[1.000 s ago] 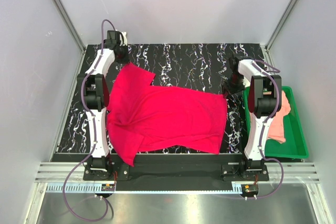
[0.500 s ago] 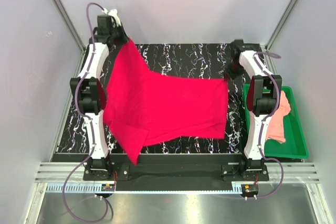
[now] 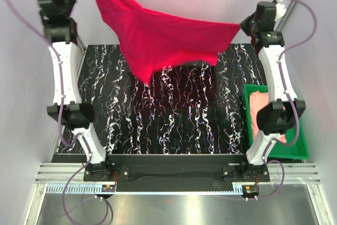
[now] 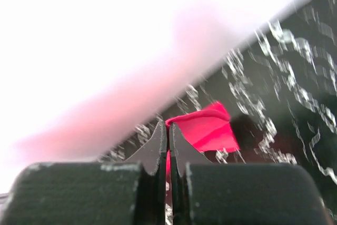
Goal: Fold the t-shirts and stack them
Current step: Flatten the tshirt out
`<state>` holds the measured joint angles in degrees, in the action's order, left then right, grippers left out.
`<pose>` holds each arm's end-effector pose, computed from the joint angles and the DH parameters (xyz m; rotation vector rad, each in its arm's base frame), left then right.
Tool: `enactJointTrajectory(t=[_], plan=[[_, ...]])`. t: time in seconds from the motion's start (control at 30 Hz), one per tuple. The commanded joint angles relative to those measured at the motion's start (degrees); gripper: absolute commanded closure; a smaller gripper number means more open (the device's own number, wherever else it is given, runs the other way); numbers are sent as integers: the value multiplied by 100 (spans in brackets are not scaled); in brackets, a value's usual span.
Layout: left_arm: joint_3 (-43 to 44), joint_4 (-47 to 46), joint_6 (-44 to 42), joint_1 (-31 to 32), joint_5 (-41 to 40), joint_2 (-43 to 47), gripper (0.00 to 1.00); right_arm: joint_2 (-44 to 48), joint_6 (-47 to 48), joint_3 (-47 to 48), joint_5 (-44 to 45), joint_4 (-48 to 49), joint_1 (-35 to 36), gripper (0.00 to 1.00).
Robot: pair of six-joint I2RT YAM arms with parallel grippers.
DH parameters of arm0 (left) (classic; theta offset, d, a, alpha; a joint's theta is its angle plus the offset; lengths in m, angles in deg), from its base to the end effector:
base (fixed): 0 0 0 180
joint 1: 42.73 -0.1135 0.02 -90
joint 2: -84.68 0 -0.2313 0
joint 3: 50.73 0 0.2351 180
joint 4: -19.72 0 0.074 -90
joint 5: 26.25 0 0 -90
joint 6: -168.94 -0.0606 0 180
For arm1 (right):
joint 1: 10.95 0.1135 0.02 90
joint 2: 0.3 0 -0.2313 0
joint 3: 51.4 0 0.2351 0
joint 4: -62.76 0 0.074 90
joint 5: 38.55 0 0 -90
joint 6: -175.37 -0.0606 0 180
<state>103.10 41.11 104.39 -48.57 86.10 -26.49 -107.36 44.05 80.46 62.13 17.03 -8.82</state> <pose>0.3979 0.0175 0.5357 0.0102 1.2458 -0.5311 0.4261 0.0046 0.3855 0.7679 1.7851 0.3256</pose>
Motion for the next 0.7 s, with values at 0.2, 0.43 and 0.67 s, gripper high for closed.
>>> enactJointTrajectory(t=[0.2, 0.43, 0.67], plan=[[551, -908, 679, -513, 278, 906, 100, 960, 450, 208, 242, 731, 42, 100], [588, -996, 848, -742, 859, 1141, 100, 581, 493, 1327, 101, 533, 138, 100], [177, -1372, 1137, -1050, 771, 1212, 100, 608, 458, 1300, 224, 632, 235, 100]])
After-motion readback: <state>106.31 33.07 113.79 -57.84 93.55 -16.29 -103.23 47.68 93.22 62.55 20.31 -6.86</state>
